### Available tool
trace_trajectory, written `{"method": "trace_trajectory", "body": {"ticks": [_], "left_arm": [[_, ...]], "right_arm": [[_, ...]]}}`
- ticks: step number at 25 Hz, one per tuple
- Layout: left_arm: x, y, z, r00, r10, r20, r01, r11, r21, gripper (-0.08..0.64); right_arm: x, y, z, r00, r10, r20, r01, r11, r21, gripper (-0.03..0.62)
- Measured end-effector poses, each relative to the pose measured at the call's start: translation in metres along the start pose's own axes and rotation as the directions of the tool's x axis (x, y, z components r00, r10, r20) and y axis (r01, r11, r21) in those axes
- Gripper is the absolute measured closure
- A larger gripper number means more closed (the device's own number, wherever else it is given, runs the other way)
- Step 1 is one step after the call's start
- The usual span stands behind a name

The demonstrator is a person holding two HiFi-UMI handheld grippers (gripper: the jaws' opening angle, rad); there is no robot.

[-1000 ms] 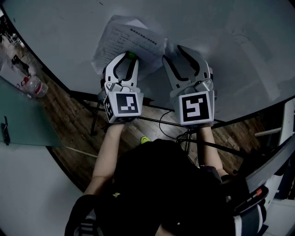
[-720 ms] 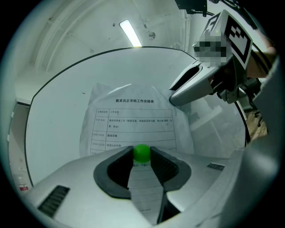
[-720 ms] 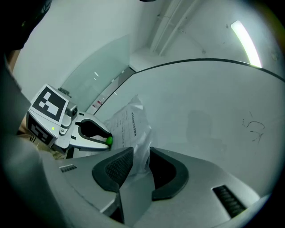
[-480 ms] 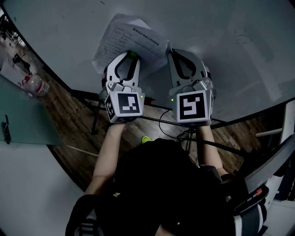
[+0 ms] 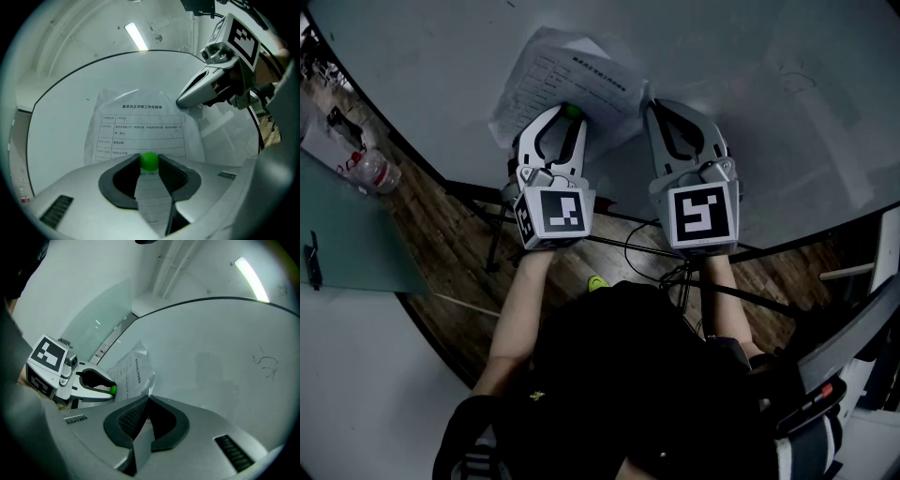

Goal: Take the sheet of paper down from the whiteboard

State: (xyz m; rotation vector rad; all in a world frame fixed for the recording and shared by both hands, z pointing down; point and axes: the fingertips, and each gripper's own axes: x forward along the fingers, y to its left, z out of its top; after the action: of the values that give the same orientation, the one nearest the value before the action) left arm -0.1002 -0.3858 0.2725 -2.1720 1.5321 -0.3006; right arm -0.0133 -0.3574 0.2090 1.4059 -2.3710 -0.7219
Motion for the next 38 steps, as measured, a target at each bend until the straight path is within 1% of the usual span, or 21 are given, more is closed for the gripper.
{"method": "trace_trajectory", "body": {"ticks": [8,13,20,27,31,36,38], "left_arm": [[-0.001,-0.001,-0.001,1.0,-0.012,0.0,0.012,1.0,0.017,0.439],[-0.002,-0.004,-0.004,0.999,-0.031,-0.01,0.031,0.999,0.028,0.439],[-0.011,-0.009,0.004,0.998,-0.053,0.024,0.053,0.998,0.018,0.439],[-0.031,0.003,0.004,0.999,-0.04,0.021,0.04,0.999,-0.008,0.439],[-0.042,0.006,0.014,0.998,-0.042,0.041,0.043,0.999,-0.023,0.439],[-0.05,0.007,0.023,0.995,-0.08,0.061,0.086,0.991,-0.102,0.439],[-0.051,0.002,0.022,0.993,-0.1,0.063,0.107,0.987,-0.119,0.439]], "right_arm": [[0.0,-0.001,0.0,1.0,0.006,0.006,-0.006,0.999,0.032,0.555],[0.001,-0.002,0.001,1.0,0.007,0.011,-0.008,0.999,0.049,0.557],[0.002,-0.002,-0.004,1.0,0.015,0.004,-0.015,0.997,0.072,0.557],[0.006,-0.005,-0.009,1.0,0.02,-0.004,-0.02,0.995,0.096,0.557],[0.006,-0.008,-0.014,1.0,0.019,-0.012,-0.018,0.994,0.11,0.557],[0.011,-0.006,-0.016,0.999,0.037,-0.011,-0.035,0.99,0.135,0.557],[0.01,-0.005,-0.021,0.999,0.052,-0.009,-0.05,0.987,0.151,0.557]]}}
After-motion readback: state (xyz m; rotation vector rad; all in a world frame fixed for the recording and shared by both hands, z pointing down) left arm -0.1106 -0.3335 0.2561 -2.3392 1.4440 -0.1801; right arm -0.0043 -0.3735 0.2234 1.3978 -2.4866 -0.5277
